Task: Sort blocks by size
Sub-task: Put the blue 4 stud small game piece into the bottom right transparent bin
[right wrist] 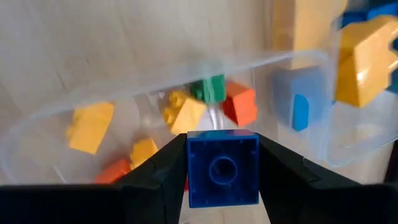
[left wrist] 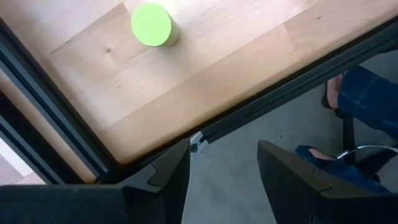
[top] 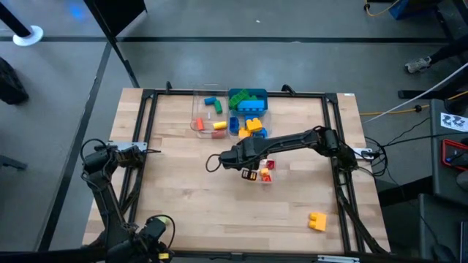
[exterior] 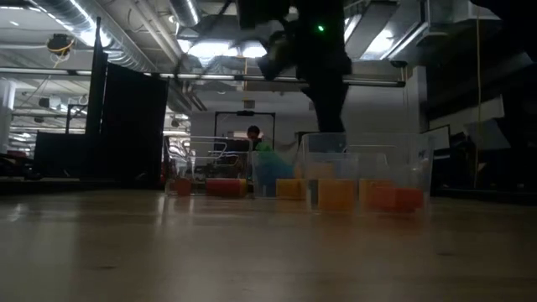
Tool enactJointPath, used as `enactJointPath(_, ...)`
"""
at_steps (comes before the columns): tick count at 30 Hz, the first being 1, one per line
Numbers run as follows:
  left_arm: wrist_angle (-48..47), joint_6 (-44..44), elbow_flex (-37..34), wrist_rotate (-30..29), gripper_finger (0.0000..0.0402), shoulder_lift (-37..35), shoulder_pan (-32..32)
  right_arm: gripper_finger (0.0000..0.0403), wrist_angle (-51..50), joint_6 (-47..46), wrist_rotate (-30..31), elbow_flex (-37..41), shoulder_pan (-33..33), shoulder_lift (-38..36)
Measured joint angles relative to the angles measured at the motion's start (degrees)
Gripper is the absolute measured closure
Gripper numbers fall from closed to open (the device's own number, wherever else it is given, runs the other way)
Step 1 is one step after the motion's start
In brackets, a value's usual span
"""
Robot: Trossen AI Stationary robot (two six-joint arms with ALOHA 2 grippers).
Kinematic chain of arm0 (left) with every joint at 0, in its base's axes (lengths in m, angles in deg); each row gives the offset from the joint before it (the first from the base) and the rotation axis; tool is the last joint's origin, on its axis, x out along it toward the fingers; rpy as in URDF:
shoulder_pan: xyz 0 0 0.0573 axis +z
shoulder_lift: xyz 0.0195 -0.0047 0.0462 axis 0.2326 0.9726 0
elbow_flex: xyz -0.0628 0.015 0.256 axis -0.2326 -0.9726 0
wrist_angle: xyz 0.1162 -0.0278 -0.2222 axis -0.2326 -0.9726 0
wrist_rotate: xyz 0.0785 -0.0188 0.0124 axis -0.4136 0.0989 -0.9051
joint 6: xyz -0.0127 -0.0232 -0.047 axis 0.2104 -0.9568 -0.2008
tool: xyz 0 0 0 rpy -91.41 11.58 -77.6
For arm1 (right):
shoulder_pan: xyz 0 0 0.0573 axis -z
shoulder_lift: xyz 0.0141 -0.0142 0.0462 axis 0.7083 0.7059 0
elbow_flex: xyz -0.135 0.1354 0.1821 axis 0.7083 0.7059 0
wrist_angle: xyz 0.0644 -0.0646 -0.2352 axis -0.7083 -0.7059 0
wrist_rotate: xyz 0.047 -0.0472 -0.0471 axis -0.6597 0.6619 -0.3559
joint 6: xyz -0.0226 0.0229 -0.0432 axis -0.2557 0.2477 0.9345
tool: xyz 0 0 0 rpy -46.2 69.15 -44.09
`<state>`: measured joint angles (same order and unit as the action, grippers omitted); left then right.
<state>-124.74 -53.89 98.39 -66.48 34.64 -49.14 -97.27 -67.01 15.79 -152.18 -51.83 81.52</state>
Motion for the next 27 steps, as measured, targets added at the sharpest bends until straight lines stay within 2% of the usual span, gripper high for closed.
enactJointPath(9,0.0,-0.2,0.0,0.0,0.0231,0.0,0.0,0.0235,-3.4,1.1,0.5,9.0,0.0,0.1)
enactJointPath(14,-0.1,-0.2,0.0,-0.8,0.0231,0.0,0.0,0.0235,-5.1,2.4,0.5,10.4,0.0,0.1)
enactJointPath(18,0.1,1.6,0.0,-8.2,0.0231,0.0,0.0,0.0235,-4.7,2.2,-3.6,10.4,0.0,0.1)
enactJointPath(23,0.5,8.3,0.0,-24.3,0.0231,0.0,-0.4,0.0235,-3.5,2.2,-5.1,10.4,0.0,0.1)
enactJointPath(27,0.5,11.9,0.0,-25.9,0.0231,0.0,0.2,0.0235,-3.1,2.2,-5.1,10.4,0.0,0.1)
